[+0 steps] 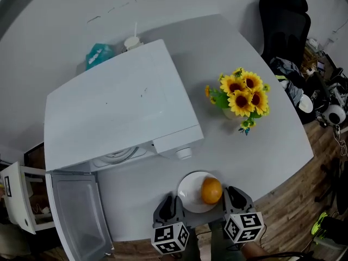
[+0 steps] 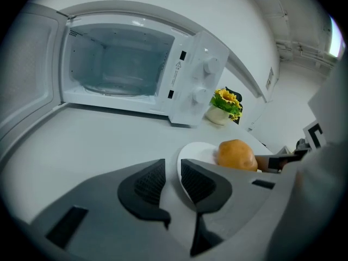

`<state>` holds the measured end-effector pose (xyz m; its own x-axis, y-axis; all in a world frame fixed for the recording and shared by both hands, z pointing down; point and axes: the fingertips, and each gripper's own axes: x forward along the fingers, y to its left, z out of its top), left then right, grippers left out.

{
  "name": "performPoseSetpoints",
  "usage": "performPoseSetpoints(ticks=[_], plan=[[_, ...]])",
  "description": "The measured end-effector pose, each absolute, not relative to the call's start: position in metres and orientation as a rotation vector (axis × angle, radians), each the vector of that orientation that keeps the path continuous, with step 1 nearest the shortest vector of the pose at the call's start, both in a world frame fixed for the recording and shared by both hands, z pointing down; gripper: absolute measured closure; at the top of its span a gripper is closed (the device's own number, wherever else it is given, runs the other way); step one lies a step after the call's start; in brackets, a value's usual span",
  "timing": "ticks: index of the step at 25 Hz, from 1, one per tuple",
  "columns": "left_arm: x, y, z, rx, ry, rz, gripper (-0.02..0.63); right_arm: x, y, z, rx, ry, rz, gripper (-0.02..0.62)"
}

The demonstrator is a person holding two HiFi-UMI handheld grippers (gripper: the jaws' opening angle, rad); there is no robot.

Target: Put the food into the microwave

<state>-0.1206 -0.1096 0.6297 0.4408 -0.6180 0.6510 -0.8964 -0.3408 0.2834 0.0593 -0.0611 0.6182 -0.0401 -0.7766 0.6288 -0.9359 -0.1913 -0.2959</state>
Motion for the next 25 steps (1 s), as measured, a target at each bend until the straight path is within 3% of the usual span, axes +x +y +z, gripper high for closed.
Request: performPoseSetpoints(ticks=[14, 19, 25], plan=[[-0.111, -0.114, 0.641, 2.016, -1.181, 0.623, 0.515, 0.038, -0.075, 0.635, 1.891, -1.84, 1.037, 0.531], [-0.104, -0.113, 0.642, 2.011, -1.168, 0.616, 0.557, 0.037, -0.076, 0.637, 1.88, -1.816, 1.021, 0.534], [-0.104, -0.112, 0.642, 2.015, -1.19, 0.623, 0.563, 0.037, -0.076, 0.637, 1.888, -1.804, 0.985, 0.535]])
